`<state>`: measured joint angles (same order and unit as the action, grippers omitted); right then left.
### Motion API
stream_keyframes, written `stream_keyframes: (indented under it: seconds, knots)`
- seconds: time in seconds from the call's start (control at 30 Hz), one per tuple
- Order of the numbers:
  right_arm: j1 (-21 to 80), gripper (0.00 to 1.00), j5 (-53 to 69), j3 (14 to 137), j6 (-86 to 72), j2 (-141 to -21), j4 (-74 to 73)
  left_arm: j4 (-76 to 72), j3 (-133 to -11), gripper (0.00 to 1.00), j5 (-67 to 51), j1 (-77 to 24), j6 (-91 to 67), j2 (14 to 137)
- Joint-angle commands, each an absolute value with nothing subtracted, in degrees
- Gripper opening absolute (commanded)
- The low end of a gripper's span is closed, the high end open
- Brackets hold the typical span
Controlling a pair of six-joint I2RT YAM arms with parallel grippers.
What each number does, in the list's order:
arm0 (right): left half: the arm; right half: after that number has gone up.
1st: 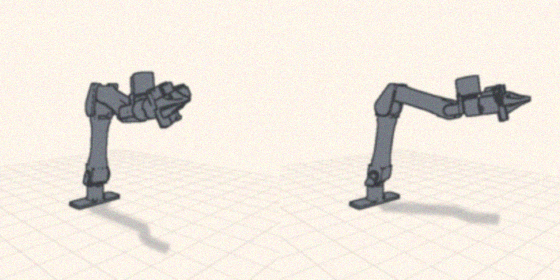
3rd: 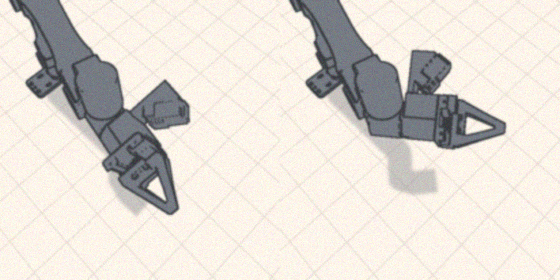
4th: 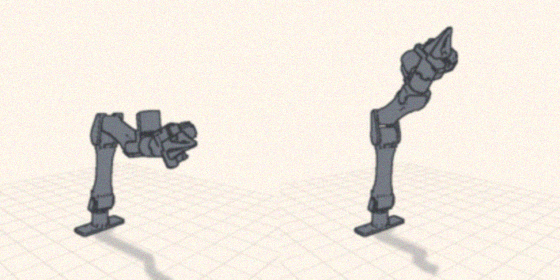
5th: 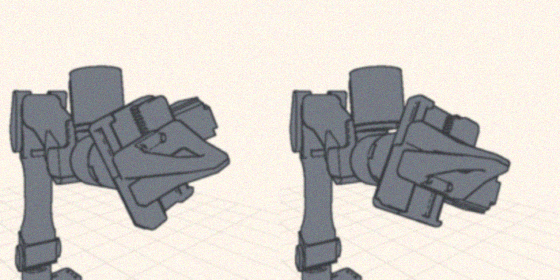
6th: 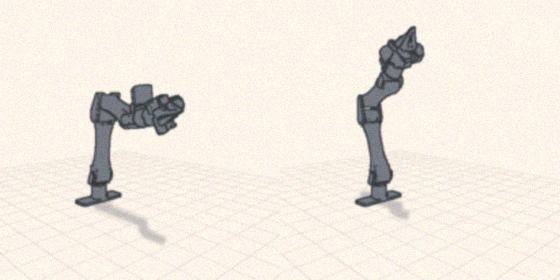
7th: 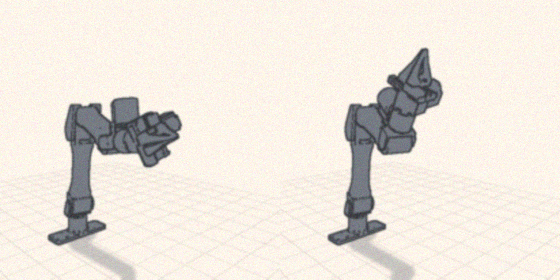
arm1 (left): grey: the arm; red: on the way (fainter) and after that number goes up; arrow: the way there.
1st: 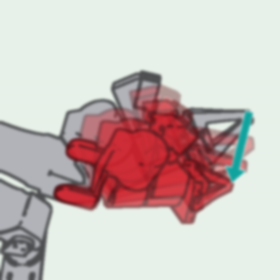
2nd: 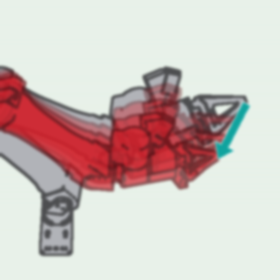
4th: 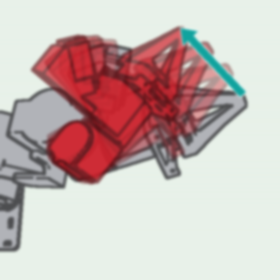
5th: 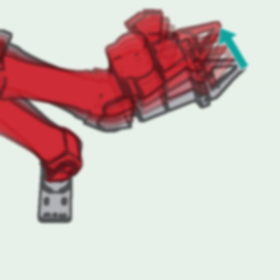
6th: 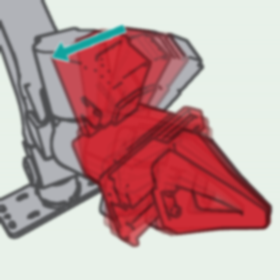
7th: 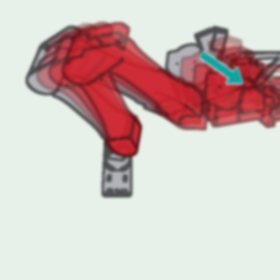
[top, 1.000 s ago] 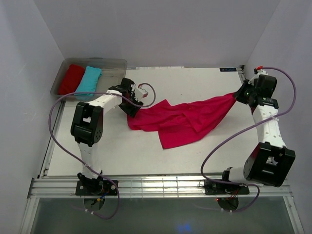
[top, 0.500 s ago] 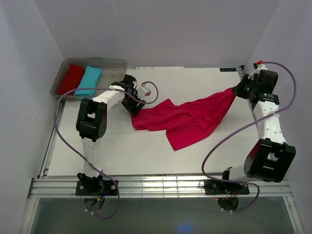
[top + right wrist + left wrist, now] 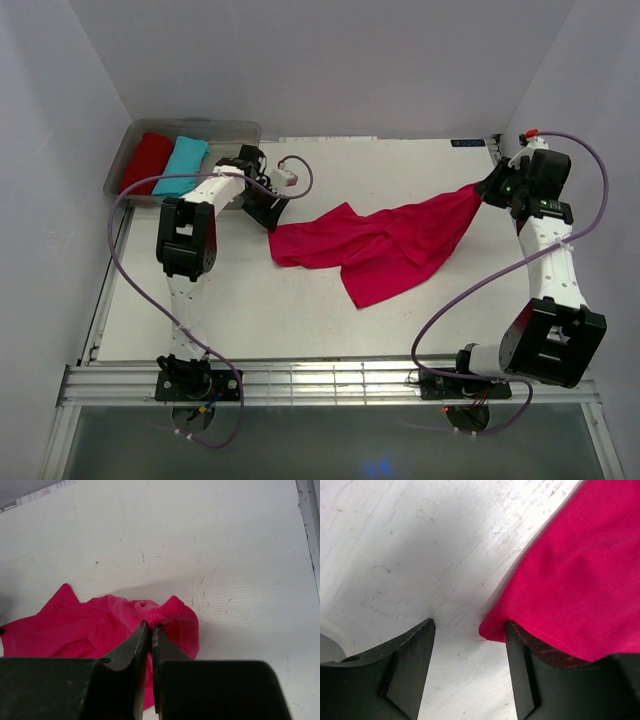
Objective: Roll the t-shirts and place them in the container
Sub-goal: Flatten out the T-shirt at the center of the board.
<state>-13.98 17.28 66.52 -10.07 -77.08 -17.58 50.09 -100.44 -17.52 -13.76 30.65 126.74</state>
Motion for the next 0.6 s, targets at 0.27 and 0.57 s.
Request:
stream_keyframes:
  seconds: [0.27,0.57]
  knots:
    - [-14.0,0.08,18.5,64.9,-10.1,-73.7,-14.9,54.2,-98.2,0.57,-24.5,-15.5,31.6,126.0]
    - [-14.1,0.08,20.6,63.8,-12.3,-72.4,-14.9,54.4,-98.1,0.0,-22.6,-15.6,30.5,125.3]
